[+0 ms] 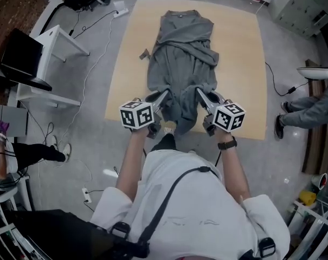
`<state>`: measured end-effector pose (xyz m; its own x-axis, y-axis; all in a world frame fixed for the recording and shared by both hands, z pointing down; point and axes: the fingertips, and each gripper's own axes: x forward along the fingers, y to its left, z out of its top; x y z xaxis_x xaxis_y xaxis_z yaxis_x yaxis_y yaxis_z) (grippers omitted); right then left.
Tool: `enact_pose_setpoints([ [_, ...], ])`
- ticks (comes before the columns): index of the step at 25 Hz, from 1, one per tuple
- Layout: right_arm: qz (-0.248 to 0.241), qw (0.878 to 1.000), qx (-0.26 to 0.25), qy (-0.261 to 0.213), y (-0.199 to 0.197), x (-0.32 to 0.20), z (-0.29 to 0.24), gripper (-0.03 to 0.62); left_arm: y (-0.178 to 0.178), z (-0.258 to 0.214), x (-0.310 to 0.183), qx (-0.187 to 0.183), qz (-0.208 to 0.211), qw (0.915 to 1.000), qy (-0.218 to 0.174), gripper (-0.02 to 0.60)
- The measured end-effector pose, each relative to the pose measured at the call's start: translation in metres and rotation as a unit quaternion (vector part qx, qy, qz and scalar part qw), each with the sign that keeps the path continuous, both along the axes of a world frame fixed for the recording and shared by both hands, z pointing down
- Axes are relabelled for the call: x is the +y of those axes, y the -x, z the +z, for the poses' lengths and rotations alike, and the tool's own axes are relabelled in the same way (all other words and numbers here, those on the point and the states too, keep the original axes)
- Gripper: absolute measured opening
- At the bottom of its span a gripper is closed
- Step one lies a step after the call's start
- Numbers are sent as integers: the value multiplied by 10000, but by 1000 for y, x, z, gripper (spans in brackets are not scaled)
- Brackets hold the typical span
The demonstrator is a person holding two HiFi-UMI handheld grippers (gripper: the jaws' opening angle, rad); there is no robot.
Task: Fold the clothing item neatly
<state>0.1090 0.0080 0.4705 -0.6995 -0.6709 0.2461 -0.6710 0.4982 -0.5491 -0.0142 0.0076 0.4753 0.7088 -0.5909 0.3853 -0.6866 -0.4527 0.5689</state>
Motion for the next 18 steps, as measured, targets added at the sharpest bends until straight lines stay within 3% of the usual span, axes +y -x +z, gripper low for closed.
enact_pose_setpoints([
  [4, 63, 9998, 139, -144, 18, -53, -20, 18, 7, -21, -58, 303, 182, 9993, -138, 21],
  [9, 449, 9984, 219, -267, 17, -122, -37, 18, 3, -43, -130, 407, 497, 9977, -236, 21],
  [14, 799, 9957, 313, -338, 8, -196, -53, 18, -3, -63, -201, 358, 749, 9958, -378, 23],
  [18, 968, 9940, 311, -410, -12, -255, -65, 18, -14, -72, -262, 271, 720, 9957, -511, 23],
])
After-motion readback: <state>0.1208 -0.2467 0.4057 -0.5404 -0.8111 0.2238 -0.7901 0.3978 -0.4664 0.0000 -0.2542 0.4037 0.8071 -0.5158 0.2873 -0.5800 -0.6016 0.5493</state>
